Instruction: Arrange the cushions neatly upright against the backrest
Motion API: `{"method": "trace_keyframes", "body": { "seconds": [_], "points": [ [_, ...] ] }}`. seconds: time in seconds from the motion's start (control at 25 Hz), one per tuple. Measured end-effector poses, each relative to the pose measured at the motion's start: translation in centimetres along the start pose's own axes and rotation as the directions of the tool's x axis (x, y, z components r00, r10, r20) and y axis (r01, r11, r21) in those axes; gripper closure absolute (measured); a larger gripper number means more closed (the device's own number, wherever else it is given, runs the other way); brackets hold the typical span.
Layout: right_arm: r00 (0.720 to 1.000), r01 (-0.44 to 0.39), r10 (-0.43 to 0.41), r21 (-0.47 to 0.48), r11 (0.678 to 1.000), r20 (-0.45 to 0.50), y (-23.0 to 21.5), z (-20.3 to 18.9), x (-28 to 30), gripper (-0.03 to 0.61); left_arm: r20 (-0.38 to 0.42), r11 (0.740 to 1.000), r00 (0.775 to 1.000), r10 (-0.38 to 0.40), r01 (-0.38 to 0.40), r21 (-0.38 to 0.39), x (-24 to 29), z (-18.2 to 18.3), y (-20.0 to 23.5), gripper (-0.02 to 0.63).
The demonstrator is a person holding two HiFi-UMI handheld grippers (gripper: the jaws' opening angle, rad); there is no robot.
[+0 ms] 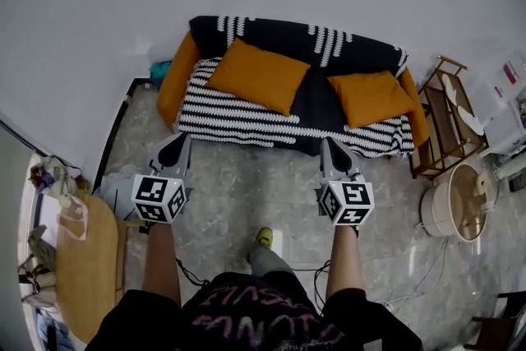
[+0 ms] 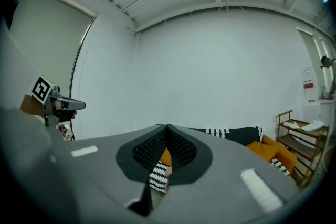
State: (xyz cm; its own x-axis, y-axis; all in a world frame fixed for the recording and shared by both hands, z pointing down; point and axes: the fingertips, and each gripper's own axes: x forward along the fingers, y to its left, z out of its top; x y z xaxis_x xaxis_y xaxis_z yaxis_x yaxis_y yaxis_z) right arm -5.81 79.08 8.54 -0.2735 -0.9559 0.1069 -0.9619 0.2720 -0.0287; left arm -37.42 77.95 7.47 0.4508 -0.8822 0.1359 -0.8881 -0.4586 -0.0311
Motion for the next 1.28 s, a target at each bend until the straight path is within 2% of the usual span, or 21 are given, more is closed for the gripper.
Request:
{"method": "trace_keyframes", "body": {
  "seconds": [0.16,0.32,0.52,0.88,1.08,1.28],
  "points": [
    [1.0,0.0,0.001,0.023,1.0,-0.024,-3.3,0.0,4.2,0.565,-0.003,1.0,1.0,0.005,-0.005,0.002,5.3,1.1,0.5,0.606],
    [0.999,-0.034,0.035,0.017,0.999,-0.035,-6.0,0.6,7.7,0.565,-0.006,1.0,1.0,0.008,-0.008,0.022,9.6,2.4,-0.1,0.606],
    [0.998,-0.057,0.058,0.026,0.998,-0.036,-8.7,1.4,10.8,0.565,-0.022,0.999,1.0,0.013,-0.012,0.044,13.4,3.4,-0.7,0.606],
    [0.996,-0.079,0.08,0.027,0.997,-0.029,-10.2,1.5,15.0,0.565,-0.025,0.995,0.999,0.023,-0.02,0.1,17.3,4.7,0.5,0.606],
    [0.997,-0.067,0.068,0.026,0.997,-0.028,-10.2,1.5,17.9,0.565,-0.01,0.996,1.0,0.02,-0.019,0.084,19.4,4.5,2.7,0.606],
    [0.998,-0.054,0.054,0.006,0.999,-0.037,-9.7,1.8,22.0,0.565,-0.004,0.999,1.0,0.012,-0.012,0.035,22.5,4.0,6.3,0.606]
  ]
}}
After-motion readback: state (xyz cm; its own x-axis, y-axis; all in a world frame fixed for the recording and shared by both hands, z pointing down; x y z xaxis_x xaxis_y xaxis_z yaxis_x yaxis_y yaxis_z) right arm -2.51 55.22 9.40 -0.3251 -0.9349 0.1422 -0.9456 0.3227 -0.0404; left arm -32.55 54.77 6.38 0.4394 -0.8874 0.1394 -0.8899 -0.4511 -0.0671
